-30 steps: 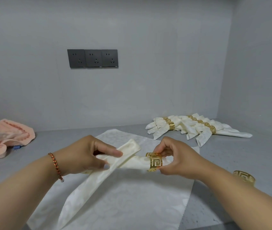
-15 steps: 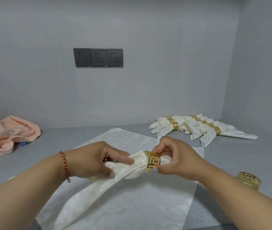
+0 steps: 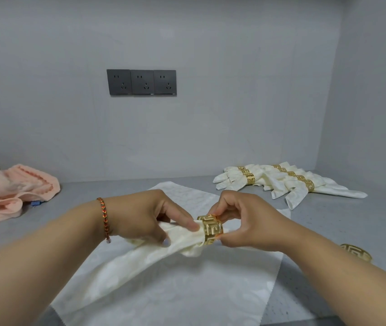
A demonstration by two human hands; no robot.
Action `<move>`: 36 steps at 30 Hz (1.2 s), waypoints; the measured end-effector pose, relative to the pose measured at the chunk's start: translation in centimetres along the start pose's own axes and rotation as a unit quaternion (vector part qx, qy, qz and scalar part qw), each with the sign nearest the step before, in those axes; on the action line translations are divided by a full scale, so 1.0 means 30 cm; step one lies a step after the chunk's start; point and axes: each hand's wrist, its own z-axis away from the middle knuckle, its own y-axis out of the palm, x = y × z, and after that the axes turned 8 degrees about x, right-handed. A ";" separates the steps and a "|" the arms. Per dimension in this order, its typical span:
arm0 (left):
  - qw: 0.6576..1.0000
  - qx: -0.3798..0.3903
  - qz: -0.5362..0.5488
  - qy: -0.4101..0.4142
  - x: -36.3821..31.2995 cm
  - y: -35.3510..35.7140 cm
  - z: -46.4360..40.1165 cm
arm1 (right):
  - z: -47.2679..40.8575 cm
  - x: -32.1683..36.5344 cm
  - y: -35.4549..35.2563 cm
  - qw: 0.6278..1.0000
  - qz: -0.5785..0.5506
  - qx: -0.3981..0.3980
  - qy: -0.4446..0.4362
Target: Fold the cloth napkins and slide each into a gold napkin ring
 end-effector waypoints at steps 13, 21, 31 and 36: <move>0.990 -0.095 0.103 -0.009 0.051 -0.011 0.004 | -0.002 -0.069 0.026 0.977 -0.191 0.026 0.094; 0.992 -0.098 0.084 -0.011 0.061 -0.013 0.029 | 0.020 -0.129 -0.043 0.989 -0.084 -0.051 0.113; 0.990 -0.088 0.107 -0.007 0.070 0.010 0.000 | -0.010 -0.078 0.014 0.990 0.138 -0.018 0.000; 0.998 0.000 0.055 -0.039 0.042 0.027 -0.002 | -0.028 -0.092 0.043 0.982 0.182 -0.024 -0.041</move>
